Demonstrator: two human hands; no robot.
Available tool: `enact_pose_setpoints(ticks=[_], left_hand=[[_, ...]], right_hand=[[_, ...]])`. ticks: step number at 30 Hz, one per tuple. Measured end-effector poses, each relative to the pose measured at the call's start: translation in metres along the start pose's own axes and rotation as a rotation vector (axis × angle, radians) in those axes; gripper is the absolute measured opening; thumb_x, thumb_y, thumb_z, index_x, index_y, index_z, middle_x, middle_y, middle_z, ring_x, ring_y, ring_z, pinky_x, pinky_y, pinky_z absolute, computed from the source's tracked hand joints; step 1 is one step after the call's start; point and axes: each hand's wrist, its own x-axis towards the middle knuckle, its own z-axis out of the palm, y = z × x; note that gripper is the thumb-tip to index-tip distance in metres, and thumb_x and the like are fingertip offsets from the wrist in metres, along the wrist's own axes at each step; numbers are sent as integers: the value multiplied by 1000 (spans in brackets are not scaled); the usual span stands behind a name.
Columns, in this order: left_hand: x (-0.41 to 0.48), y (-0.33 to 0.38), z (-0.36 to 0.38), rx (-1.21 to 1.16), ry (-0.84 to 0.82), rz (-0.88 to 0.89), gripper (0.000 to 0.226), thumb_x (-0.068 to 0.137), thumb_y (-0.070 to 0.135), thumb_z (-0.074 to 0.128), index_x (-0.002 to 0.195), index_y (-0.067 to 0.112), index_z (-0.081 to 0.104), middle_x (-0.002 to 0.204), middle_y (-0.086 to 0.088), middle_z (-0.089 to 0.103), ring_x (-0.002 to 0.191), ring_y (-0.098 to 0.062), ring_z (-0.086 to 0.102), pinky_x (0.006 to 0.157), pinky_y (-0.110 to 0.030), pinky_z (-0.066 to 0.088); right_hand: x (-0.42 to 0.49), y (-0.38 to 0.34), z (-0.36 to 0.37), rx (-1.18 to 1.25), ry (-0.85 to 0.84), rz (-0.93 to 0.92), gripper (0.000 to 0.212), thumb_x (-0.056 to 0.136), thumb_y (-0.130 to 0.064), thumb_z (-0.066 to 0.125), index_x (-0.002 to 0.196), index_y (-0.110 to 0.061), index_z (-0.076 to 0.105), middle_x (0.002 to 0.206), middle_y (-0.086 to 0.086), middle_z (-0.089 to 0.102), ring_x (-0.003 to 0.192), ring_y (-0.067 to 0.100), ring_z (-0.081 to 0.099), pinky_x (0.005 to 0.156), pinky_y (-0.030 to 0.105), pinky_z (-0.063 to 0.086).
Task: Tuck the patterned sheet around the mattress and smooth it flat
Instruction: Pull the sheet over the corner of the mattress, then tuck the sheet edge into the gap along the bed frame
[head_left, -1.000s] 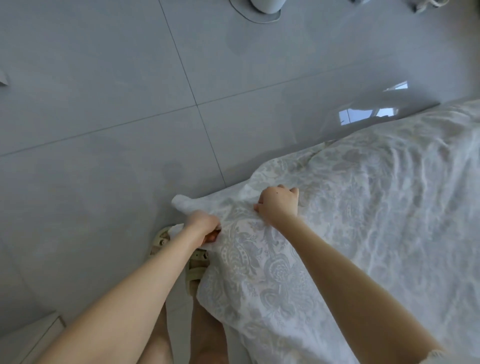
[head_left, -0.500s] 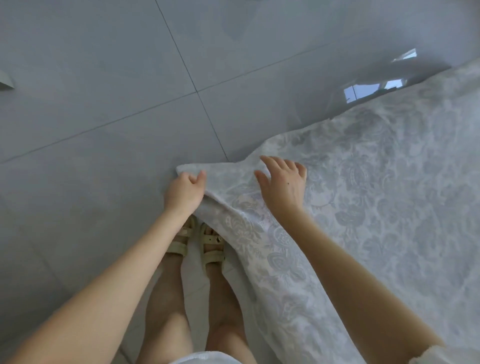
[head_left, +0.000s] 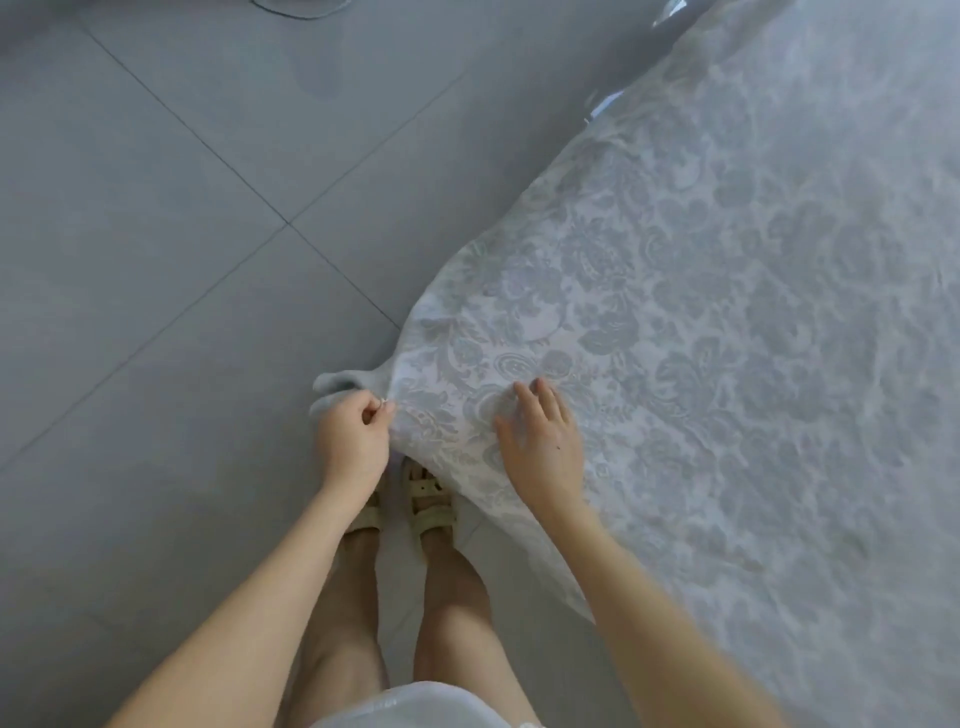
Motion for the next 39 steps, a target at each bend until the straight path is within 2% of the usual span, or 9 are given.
enact_pose_setpoints(ticks=[4,7,9,11,18,21,24,30,39], left_hand=[[-4,21,13,147,75,-204,23,92,22,55,77,5,53,77,-13,58,85,-38,59,69,-37,40],[-24,56,18,385,124,-79,21,93,24,50,94,4,46,99,-22,59,96,-42,56,72,-41,38],[-51,75,33,463,71,134,15,92,20,49,89,7,41,95,-22,58,91,-41,56,67,-38,33],[-84,90,63,530,-85,318,14,92,17,49,87,8,40,87,-18,56,81,-37,55,62,-36,34],[-228,144,193,743,-549,659,18,93,19,45,106,7,47,93,-9,54,77,-29,55,59,-32,37],[-302,162,233,782,-639,782,22,93,18,46,112,6,49,90,-10,57,68,-25,55,52,-30,36],[-384,176,268,751,-712,883,21,91,12,47,111,5,52,83,-5,55,64,-22,53,56,-32,40],[-556,204,347,701,-892,1106,19,91,11,47,109,8,54,84,-4,57,62,-17,51,51,-28,34],[-740,231,488,794,-1062,1311,21,91,12,48,111,12,54,90,0,55,63,-13,51,51,-27,37]], right_hand=[[-24,26,-15,97,-53,14,47,98,-30,44,143,-20,36,153,-1,30,142,19,24,114,35,26],[-47,61,-33,217,-7,131,46,99,-31,44,142,-18,39,146,-2,41,134,16,38,107,30,34],[-68,91,-46,287,39,243,44,98,-30,44,141,-17,41,142,-2,46,130,16,42,102,28,35],[-96,125,-57,360,81,364,42,98,-29,44,138,-16,43,140,-1,48,128,16,44,101,29,35],[-239,266,-88,563,288,765,37,96,-26,46,130,-14,52,131,2,56,120,19,51,97,34,41],[-317,317,-97,611,363,892,36,96,-26,44,129,-14,54,129,2,58,116,18,54,89,31,42],[-398,361,-102,660,466,1008,33,96,-27,45,123,-14,58,123,1,61,110,17,57,83,28,42],[-549,443,-100,732,649,1257,27,95,-29,47,115,-18,62,114,-3,64,104,16,58,82,29,45],[-658,584,-114,828,814,1454,23,95,-27,49,113,-19,62,107,-4,65,103,17,58,79,27,43]])
